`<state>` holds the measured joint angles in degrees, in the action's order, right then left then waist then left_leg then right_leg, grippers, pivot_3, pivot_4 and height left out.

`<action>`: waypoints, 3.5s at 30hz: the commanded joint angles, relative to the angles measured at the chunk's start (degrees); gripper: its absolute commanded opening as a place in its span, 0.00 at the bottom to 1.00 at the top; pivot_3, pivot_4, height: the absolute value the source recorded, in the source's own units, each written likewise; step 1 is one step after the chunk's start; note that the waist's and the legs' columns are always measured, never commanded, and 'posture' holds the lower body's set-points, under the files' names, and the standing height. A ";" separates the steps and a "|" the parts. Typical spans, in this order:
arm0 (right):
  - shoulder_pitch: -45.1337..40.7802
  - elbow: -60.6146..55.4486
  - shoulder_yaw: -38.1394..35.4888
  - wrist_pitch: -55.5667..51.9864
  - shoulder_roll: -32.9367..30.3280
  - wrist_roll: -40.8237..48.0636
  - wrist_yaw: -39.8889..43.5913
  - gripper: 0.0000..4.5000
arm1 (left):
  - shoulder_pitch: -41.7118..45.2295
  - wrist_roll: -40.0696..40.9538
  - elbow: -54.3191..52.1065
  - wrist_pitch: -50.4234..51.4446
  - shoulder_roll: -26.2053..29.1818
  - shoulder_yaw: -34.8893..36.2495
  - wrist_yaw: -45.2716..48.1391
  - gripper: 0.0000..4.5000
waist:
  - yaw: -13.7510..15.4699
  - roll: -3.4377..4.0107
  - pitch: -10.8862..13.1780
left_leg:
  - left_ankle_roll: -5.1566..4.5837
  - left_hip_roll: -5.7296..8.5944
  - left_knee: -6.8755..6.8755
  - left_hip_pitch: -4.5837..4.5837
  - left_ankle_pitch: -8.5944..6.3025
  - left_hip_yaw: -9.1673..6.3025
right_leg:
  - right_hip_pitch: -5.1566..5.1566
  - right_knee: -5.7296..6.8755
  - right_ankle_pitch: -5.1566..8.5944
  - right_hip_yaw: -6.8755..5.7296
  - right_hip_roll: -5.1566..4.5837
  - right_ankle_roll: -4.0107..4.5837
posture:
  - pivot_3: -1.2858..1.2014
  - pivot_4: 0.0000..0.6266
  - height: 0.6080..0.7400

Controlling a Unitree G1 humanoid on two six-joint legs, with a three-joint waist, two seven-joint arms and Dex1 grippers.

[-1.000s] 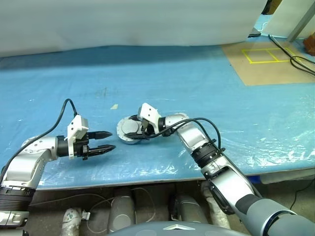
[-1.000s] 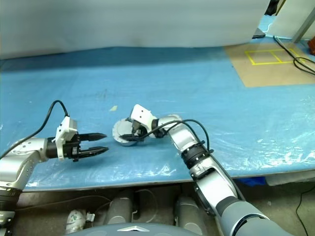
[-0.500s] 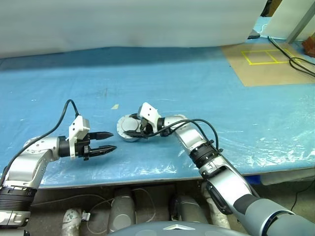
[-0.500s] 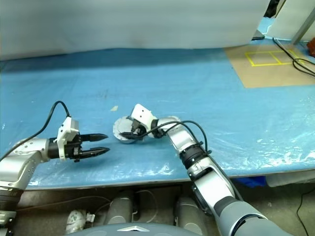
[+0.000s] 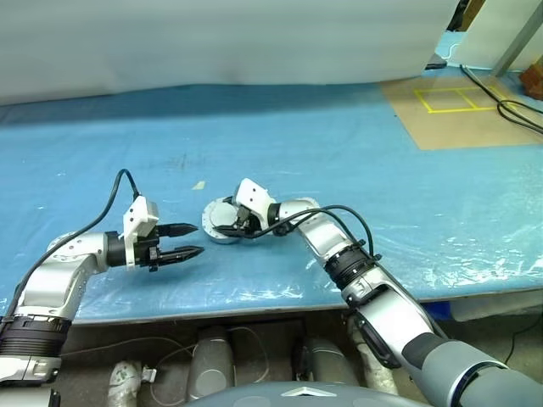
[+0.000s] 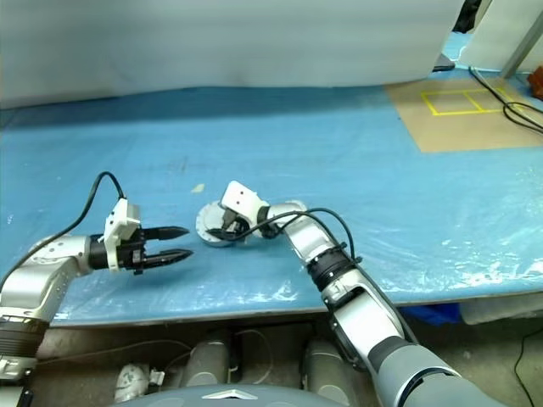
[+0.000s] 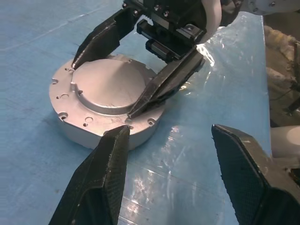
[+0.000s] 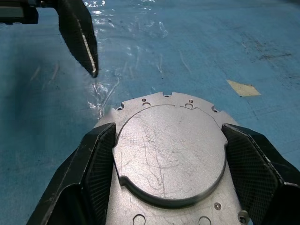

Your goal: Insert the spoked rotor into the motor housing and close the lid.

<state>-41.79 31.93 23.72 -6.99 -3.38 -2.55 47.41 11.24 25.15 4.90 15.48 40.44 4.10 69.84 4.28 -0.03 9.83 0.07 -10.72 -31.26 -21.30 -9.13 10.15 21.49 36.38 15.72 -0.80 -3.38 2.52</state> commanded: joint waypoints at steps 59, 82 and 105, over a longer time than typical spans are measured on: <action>4.99 -3.52 -1.20 -5.43 -3.46 0.27 1.83 0.93 | 8.88 -12.79 17.09 -17.64 -5.50 -6.99 -2.28 0.00 | 1.01 0.35 -0.24 | 0.02 0.01 0.61 -0.06 0.01 0.09 | -0.27 -1.28 -0.15 -0.06 0.01 0.24 | 0.52 0.24 1.00; -0.09 -16.30 -24.53 -36.44 -4.75 26.30 0.31 0.99 | 9.19 -12.67 18.47 -18.17 -5.47 -6.96 -1.36 0.00 | 1.21 0.33 -0.25 | 0.25 -0.05 0.62 -0.80 0.16 0.12 | 0.26 -1.46 -0.18 -0.27 0.04 0.21 | 0.52 0.24 1.00; 11.28 -25.07 -38.77 -78.47 -1.35 42.72 -17.35 0.99 | 10.66 -13.25 20.27 -18.96 -6.45 -7.73 -0.94 0.00 | 1.53 0.37 -0.26 | 0.31 -0.04 0.58 -0.76 0.17 0.12 | 0.19 -1.39 -0.18 -0.39 0.00 0.21 | 0.52 0.24 1.00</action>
<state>-30.38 6.98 -14.56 -84.34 -5.53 38.71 30.94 22.55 13.86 23.85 -3.92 34.26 -1.64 68.51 5.81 0.34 9.57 0.38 -10.76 -30.67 -22.06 -8.97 10.27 21.69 35.00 15.54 -1.19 -3.38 2.73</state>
